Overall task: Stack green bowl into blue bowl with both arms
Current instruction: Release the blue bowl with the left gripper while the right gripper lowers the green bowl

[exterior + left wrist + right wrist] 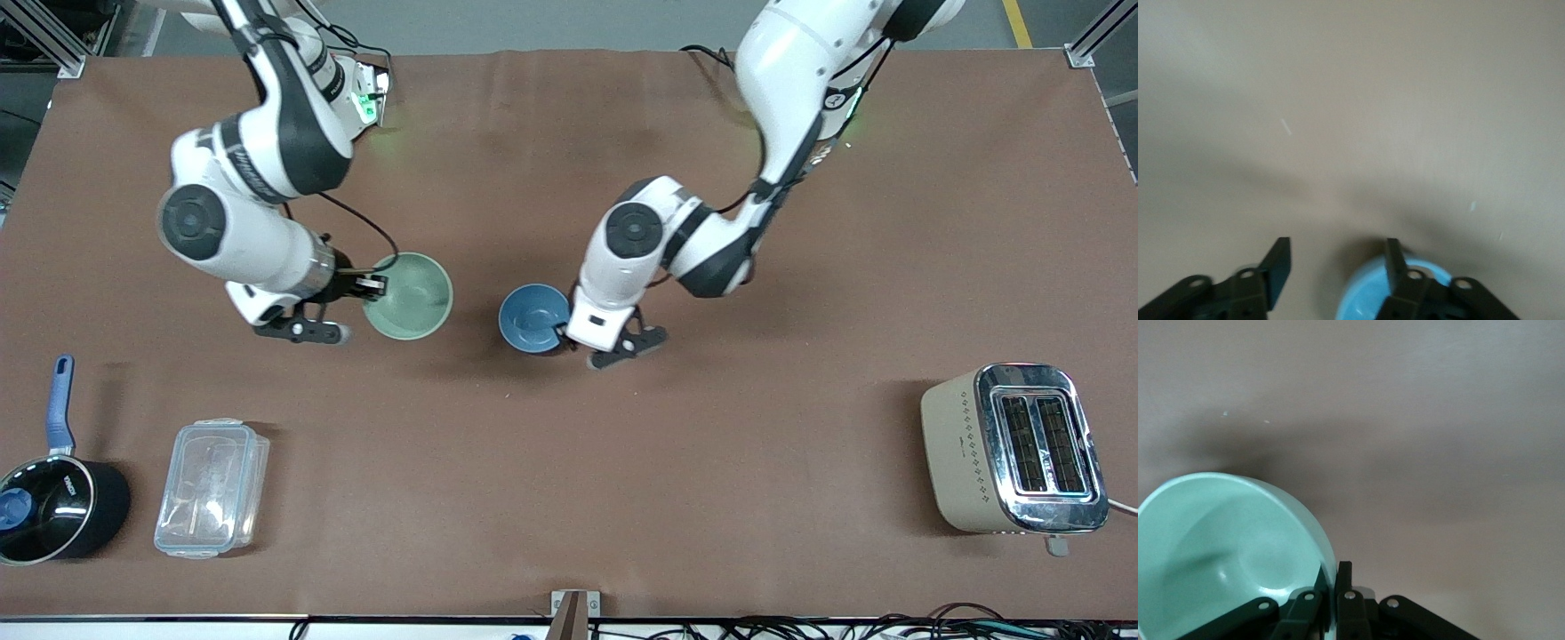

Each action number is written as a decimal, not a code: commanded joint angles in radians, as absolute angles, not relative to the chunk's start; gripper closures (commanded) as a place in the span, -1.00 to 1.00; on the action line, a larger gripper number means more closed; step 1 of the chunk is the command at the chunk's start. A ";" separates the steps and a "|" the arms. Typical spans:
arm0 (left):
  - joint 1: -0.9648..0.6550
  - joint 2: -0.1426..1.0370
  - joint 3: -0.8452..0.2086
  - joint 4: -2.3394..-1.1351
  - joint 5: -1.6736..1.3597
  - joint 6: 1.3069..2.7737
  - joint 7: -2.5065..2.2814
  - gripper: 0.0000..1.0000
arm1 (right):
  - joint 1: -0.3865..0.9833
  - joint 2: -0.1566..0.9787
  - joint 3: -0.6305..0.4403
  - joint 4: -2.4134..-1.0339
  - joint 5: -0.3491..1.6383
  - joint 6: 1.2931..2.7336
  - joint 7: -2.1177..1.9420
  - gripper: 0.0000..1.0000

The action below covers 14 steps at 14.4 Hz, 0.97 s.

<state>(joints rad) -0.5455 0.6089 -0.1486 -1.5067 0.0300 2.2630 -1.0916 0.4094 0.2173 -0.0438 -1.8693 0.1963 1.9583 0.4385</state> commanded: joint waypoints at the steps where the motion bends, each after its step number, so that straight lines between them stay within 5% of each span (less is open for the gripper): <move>1: -0.412 0.447 -0.144 -1.533 0.048 2.105 -0.967 -1.00 | 0.510 0.281 -0.038 -1.845 0.215 2.050 0.570 1.00; 7: -0.132 0.341 -0.149 -1.350 0.043 1.719 -0.559 -1.00 | 0.649 0.394 -0.038 -1.845 0.206 2.241 0.728 0.99; 14: 0.009 0.146 -0.150 -1.370 0.035 1.505 -0.203 -1.00 | 0.672 0.446 -0.040 -1.856 0.199 2.301 0.749 0.96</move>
<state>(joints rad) -0.0057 0.2039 -0.1395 -1.3408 0.0302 1.5469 -0.2511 0.6624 0.4375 -0.0332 -1.8671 0.1972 2.2973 0.7308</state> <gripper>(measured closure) 0.000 0.947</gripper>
